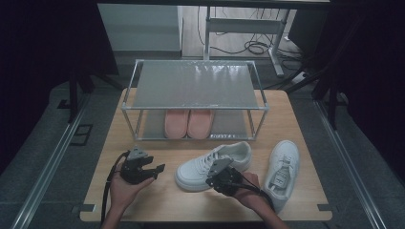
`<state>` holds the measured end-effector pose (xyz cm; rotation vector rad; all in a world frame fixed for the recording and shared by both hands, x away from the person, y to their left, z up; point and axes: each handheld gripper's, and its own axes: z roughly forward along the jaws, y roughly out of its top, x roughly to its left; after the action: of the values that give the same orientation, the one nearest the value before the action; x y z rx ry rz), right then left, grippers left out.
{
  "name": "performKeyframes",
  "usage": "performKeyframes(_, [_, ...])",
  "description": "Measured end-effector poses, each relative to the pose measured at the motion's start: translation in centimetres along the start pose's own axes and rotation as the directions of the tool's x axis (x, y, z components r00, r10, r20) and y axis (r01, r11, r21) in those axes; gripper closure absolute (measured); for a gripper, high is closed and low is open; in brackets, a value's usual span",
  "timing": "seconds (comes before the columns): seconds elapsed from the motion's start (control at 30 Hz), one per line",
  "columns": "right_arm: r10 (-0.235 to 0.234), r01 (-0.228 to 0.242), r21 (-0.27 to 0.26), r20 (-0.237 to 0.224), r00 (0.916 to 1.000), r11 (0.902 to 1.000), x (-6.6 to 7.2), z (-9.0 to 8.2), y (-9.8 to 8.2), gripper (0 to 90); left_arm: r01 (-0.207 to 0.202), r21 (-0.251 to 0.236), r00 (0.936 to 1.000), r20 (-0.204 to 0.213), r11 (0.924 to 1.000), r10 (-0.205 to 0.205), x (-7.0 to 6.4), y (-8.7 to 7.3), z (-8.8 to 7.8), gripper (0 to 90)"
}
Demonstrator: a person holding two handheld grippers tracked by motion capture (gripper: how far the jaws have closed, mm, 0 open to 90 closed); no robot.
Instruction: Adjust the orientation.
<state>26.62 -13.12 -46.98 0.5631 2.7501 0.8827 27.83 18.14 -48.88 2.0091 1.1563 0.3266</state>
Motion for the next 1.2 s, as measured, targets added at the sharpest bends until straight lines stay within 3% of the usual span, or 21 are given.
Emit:
performKeyframes(0.3, [0.078,-0.076,-0.11,0.02,0.9967,0.991,-2.3,-7.0,-1.2,89.2,0.002,-0.009,1.0,-0.001,1.0,-0.002,-0.1,0.1,-0.3,40.9])
performKeyframes(0.53, [0.161,-0.153,-0.131,0.058,0.9852,0.9796,-6.1,-9.9,-2.7,89.2,-0.003,0.0,1.0,-0.001,1.0,0.003,-0.1,0.1,-0.2,40.9])
performKeyframes(0.77, [0.205,-0.196,-0.084,0.116,0.9719,0.9769,-9.8,-10.1,-3.1,89.3,0.002,-0.004,1.0,-0.002,1.0,-0.002,-0.1,0.1,-0.3,41.0])
performKeyframes(0.97, [0.253,-0.245,-0.069,0.145,0.9565,0.967,-12.4,-9.6,-3.2,89.5,-0.002,-0.001,1.0,0.003,1.0,0.002,0.0,0.1,-0.2,41.0])
performKeyframes(1.2, [0.261,-0.256,-0.055,0.162,0.9516,0.9652,-14.5,-8.5,-3.0,89.6,0.001,0.0,1.0,0.001,1.0,-0.001,0.0,0.0,-0.2,41.1])
